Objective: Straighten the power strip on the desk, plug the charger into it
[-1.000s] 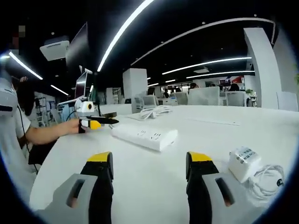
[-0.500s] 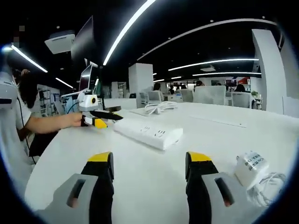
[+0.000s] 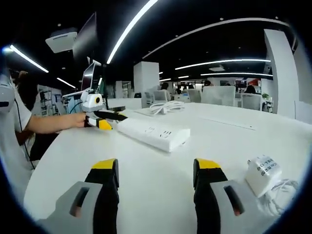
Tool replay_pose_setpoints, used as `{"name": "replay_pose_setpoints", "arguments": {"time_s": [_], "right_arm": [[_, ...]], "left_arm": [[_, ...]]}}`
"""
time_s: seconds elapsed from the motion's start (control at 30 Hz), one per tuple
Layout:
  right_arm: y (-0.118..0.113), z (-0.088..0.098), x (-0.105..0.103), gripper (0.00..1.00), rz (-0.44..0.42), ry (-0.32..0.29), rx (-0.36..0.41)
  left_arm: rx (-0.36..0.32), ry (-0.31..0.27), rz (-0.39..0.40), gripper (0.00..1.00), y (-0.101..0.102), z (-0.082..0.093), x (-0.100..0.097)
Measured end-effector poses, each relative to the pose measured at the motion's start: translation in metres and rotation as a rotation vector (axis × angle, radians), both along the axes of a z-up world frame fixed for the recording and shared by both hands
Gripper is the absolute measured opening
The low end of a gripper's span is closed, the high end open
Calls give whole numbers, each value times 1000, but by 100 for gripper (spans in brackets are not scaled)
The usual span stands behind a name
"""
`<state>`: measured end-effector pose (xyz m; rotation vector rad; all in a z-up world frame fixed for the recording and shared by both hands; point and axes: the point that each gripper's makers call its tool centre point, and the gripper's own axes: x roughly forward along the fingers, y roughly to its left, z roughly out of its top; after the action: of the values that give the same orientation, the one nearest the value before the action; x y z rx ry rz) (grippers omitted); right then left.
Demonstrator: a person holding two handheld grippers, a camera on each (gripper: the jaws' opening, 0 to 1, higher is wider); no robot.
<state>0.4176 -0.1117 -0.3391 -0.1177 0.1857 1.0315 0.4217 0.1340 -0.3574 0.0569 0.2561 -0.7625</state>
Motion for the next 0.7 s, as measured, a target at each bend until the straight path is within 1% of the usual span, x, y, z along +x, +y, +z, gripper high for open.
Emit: {"name": "replay_pose_setpoints", "arguments": {"time_s": [0.27,0.4,0.53,0.7], "right_arm": [[7,-6,-1,61,32,21,-27],[7,-4,3,61,22,24,-17],[7,-4,9,60,20,20,-18],[9,-6,7,60,32,30,-24]], "left_arm": [[20,1,-17,68,2,-2,5],[30,3,-35,67,4,-3,6],[23,6,-49,65,5,-2,6],[25,7,-76,60,7,-3,6]]}}
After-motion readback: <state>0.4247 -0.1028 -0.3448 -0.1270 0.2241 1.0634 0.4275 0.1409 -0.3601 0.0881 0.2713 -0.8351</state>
